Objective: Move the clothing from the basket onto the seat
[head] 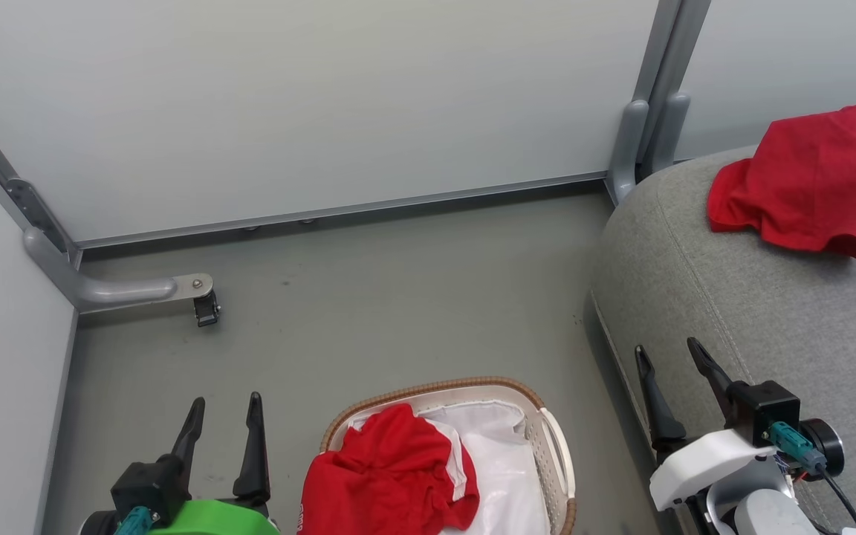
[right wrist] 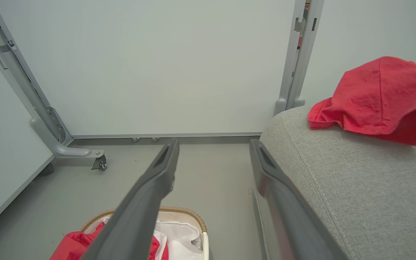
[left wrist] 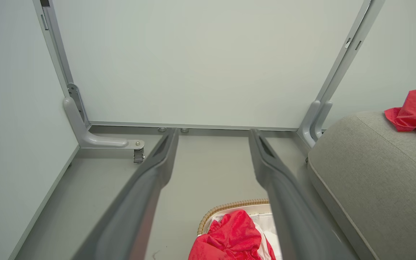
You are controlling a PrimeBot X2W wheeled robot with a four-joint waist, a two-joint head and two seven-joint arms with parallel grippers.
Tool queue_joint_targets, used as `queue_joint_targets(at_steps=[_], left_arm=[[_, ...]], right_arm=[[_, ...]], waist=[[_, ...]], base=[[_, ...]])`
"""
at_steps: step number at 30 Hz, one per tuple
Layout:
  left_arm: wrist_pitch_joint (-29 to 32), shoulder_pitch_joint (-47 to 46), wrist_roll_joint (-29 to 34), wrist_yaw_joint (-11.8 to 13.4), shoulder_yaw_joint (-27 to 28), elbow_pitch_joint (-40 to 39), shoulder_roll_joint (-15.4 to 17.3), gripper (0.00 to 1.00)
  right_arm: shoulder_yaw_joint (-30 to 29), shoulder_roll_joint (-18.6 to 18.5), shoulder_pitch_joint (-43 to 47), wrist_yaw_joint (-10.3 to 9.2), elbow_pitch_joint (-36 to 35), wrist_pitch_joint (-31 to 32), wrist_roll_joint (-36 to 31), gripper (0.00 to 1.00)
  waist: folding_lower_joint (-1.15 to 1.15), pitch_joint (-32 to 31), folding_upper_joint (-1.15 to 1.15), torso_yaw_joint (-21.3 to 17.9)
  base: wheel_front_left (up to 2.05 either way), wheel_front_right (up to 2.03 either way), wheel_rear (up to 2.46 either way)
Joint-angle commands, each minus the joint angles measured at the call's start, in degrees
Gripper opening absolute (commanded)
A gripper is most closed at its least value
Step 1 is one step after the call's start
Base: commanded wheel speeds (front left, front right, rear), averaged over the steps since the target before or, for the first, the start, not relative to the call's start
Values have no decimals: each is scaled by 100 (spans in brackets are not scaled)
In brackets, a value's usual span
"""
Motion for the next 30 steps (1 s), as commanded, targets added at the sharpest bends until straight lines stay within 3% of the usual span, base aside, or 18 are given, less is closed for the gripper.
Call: queue_joint_targets(at_steps=[1, 13, 22, 30], left_arm=[[-3, -12, 35, 5, -30, 15, 2, 100], [-2, -913, 582, -53, -1011, 432, 7, 100], [-3, -2473, 953, -55, -2405, 1648, 28, 100], [-2, -3663, 1071, -55, -3422, 2755, 19, 100]], right_arm=[[-10, -18, -1, -8, -14, -26, 26, 100], [-266, -19, -318, -8, -285, -27, -119, 100], [-687, -17, -862, -8, -710, -26, -300, 100], [-796, -16, -1472, -8, -1181, -26, -230, 100]], waist=[[0, 20, 12, -3], [0, 666, 12, -61], [0, 1778, 12, -271], [0, 2851, 12, -709]], base=[[0, 0, 0], [0, 0, 0], [0, 0, 0], [0, 0, 0]])
